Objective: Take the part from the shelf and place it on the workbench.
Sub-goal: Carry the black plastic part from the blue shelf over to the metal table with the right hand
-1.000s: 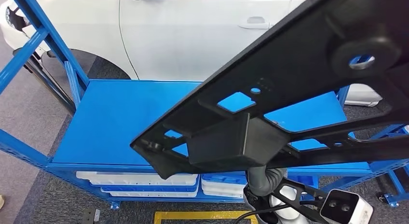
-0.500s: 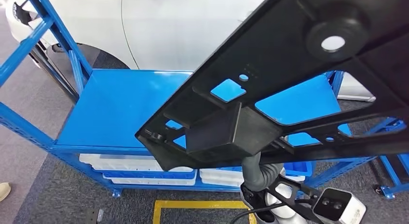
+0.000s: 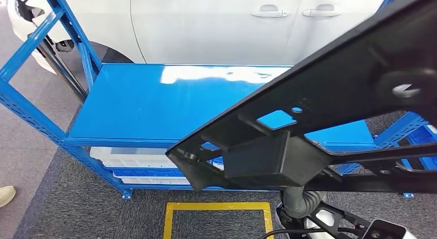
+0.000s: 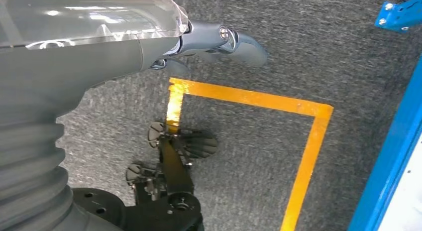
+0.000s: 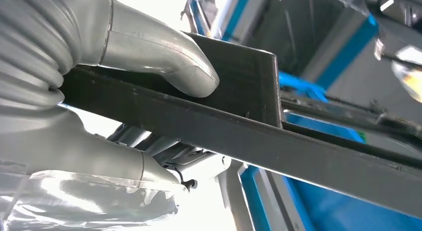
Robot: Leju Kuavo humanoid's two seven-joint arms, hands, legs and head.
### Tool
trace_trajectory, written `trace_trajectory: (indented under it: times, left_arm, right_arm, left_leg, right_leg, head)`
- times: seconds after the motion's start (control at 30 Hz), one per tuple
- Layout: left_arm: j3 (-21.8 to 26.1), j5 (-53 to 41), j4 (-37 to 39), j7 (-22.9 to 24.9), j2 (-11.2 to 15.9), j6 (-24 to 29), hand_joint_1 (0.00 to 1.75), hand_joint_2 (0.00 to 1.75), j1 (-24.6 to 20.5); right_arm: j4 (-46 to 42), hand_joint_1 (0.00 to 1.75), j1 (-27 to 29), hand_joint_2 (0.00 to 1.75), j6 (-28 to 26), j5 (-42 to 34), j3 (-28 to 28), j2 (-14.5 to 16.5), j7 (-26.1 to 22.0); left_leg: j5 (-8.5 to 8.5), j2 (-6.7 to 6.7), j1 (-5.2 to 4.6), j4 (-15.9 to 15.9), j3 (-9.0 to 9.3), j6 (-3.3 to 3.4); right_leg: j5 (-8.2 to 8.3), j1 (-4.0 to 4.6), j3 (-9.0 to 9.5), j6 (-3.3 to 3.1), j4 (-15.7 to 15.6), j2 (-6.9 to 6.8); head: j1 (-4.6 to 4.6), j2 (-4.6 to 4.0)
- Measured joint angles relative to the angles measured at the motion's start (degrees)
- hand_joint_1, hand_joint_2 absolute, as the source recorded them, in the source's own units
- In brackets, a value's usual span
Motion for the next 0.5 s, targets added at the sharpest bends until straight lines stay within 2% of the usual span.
trace_trajectory:
  times: [0.07, 0.1, 0.13, 0.17, 0.2, 0.23, 0.27, 0.3, 0.33, 0.37, 0.4, 0.43, 0.47, 0.5]
  left_arm:
    - [0.3, -0.3, 0.0, 0.7, 0.2, 0.3, 0.00, 1.75, 0.3]
    - [0.4, -0.4, 0.0, 1.1, 0.3, 0.5, 0.00, 1.75, 0.5]
    - [0.5, -0.4, 0.0, 1.3, 0.3, 0.6, 0.00, 1.75, 0.7]
    - [0.6, -0.5, 0.0, 1.5, 0.4, 0.8, 0.00, 1.75, 0.9]
    - [0.6, -0.5, 0.0, 1.7, 0.5, 0.9, 0.00, 1.75, 1.0]
    - [0.6, -0.5, 0.0, 1.7, 0.6, 1.0, 0.00, 1.75, 1.0]
    - [0.7, -0.5, 0.0, 1.8, 0.7, 1.0, 0.00, 1.75, 1.1]
    - [0.7, -0.5, 0.0, 1.9, 0.8, 1.0, 0.00, 1.75, 1.1]
    - [0.7, -0.6, 0.0, 2.1, 0.9, 0.9, 0.00, 1.75, 1.1]
    - [0.8, -0.6, 0.0, 2.2, 1.0, 0.8, 0.00, 1.75, 1.1]
    - [0.8, -0.6, 0.0, 2.3, 1.1, 0.7, 0.00, 1.75, 1.0]
    - [0.8, -0.6, 0.0, 2.3, 1.1, 0.7, 0.00, 1.75, 0.9]
    - [0.9, -0.6, 0.0, 2.4, 1.2, 0.7, 0.00, 1.75, 0.9]
    - [0.9, -0.6, 0.0, 2.4, 1.2, 0.7, 0.00, 1.75, 0.9]
  right_arm:
    - [-0.3, 1.75, 0.5, 1.75, 0.1, 0.1, -1.1, 0.4, 0.0]
    - [-0.4, 1.75, 0.7, 1.75, 0.1, 0.2, -1.5, 0.7, 0.0]
    - [-0.5, 1.75, 0.9, 1.75, 0.1, 0.2, -1.8, 0.9, 0.0]
    - [-0.6, 1.75, 1.0, 1.75, 0.2, 0.3, -2.1, 1.1, 0.0]
    - [-0.7, 1.75, 1.2, 1.75, 0.2, 0.4, -2.3, 1.3, 0.0]
    - [-0.7, 1.75, 1.4, 1.75, 0.3, 0.4, -2.5, 1.4, 0.0]
    - [-0.8, 1.75, 1.5, 1.75, 0.4, 0.4, -2.7, 1.5, 0.0]
    - [-0.8, 1.75, 1.7, 1.75, 0.5, 0.5, -2.8, 1.6, 0.0]
    - [-0.8, 1.75, 1.8, 1.75, 0.7, 0.5, -2.9, 1.6, 0.0]
    - [-0.8, 1.75, 1.8, 1.75, 0.8, 0.5, -3.0, 1.6, 0.0]
    - [-0.8, 1.75, 1.9, 1.75, 1.0, 0.5, -3.1, 1.7, 0.0]
    - [-0.9, 1.75, 1.9, 1.75, 1.2, 0.4, -3.2, 1.7, 0.0]
    - [-1.0, 1.75, 1.9, 1.75, 1.4, 0.4, -3.2, 1.7, 0.0]
    - [-1.0, 1.75, 1.9, 1.75, 1.7, 0.3, -3.3, 1.7, 0.0]
  left_leg:
    - [0.53, -0.04, 0.07, -0.2, -0.25, -0.69]
    - [-0.32, -0.07, 0.11, 0.4, -0.68, -0.93]
    - [-2.27, -0.10, 0.14, 2.0, -1.37, -1.10]
    - [-5.18, -0.11, 0.23, 4.8, -2.30, -1.18]
    - [-8.17, -0.11, 0.23, 8.5, -3.32, -1.23]
    - [-10.33, -0.11, 0.24, 12.2, -4.05, -1.26]
    - [-11.11, -0.11, 0.22, 15.0, -4.21, -1.24]
    - [-10.44, -0.11, 0.19, 15.9, -3.47, -1.13]
    - [-8.90, -0.11, 0.13, 14.9, -1.79, -0.93]
    - [-7.30, -0.12, 0.01, 11.9, 0.92, -0.62]
    - [-6.60, -0.12, -0.16, 7.9, 4.02, -0.24]
    - [-6.72, -0.13, -0.37, 3.6, 6.94, 0.05]
    - [-7.17, -0.16, -0.59, 0.3, 8.94, 0.28]
    - [-7.69, -0.19, -0.80, -1.5, 9.84, 0.43]
  right_leg:
    - [0.99, -0.06, -0.70, -0.84, -0.3, -0.10]
    - [1.60, -0.16, -1.20, -1.35, -0.4, -0.19]
    - [2.29, -0.26, -1.82, -1.80, -0.6, -0.29]
    - [2.95, -0.23, -2.57, -2.12, -0.6, -0.36]
    - [3.58, -0.10, -3.43, -2.33, -0.6, -0.37]
    - [4.24, 0.06, -4.31, -2.41, -0.6, -0.38]
    - [4.90, 0.24, -5.20, -2.46, -0.5, -0.39]
    - [5.52, 0.39, -6.08, -2.46, -0.4, -0.39]
    - [6.10, 0.51, -6.93, -2.42, -0.3, -0.39]
    - [6.65, 0.58, -7.68, -2.33, -0.1, -0.38]
    - [7.12, 0.64, -8.30, -2.19, 0.0, -0.38]
    - [7.57, 0.71, -8.76, -1.98, 0.2, -0.40]
    - [8.07, 0.71, -9.00, -1.71, 0.3, -0.46]
    - [8.55, 0.67, -9.13, -1.39, 0.2, -0.51]
  head:
    - [0.00, 0.00]
    - [0.01, 0.00]
    - [0.01, 0.00]
    - [0.01, 0.00]
    - [0.01, -0.01]
    - [0.00, -0.01]
    - [0.00, -0.01]
    - [0.00, -0.01]
    - [0.00, 0.00]
    - [0.00, 0.00]
    - [0.00, 0.00]
    - [0.00, 0.00]
    - [0.01, -0.01]
    - [0.01, -0.01]
